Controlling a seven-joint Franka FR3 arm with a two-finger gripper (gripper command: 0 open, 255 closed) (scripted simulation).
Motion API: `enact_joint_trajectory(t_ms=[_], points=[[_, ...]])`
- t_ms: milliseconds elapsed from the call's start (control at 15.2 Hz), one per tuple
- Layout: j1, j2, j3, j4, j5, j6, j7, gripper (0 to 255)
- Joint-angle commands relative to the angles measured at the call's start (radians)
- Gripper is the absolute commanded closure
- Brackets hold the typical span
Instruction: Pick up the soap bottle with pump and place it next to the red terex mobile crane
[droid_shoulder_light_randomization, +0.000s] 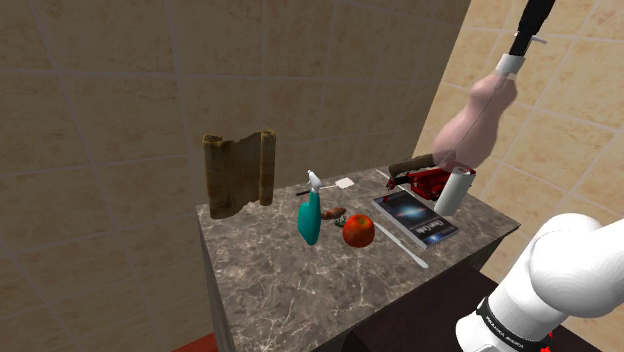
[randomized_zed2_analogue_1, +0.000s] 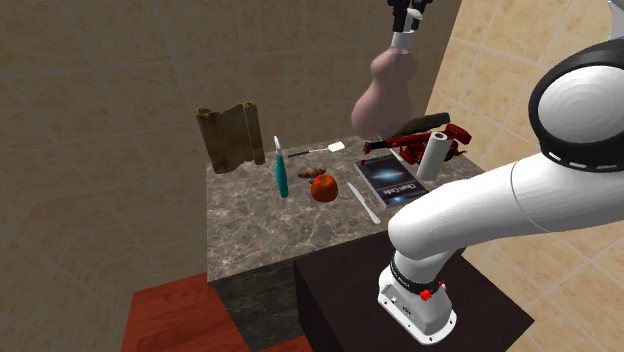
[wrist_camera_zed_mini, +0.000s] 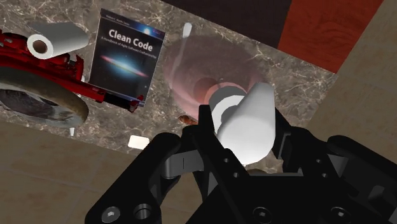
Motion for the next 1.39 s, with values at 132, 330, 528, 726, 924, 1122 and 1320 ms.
enact_joint_trajectory(t_ms=[132, 330, 528, 726, 924, 1122, 1320], points=[[-0.004, -0.002, -0.09, 0.017, -0.065, -0.011, -0.118, 255], [-0.005, 0.004, -0.159, 0.035, -0.112, -0.013, -0.205, 255], [-0.003, 0.019, -0.232, 0.064, -0.156, -0.013, -0.294, 255], [0.0, 0.046, -0.31, 0.104, -0.196, -0.011, -0.387, 255], [0.006, 0.084, -0.395, 0.155, -0.229, -0.005, -0.484, 255], [0.016, 0.136, -0.494, 0.219, -0.248, 0.003, -0.588, 255], [0.031, 0.209, -0.614, 0.299, -0.248, 0.013, -0.703, 255]])
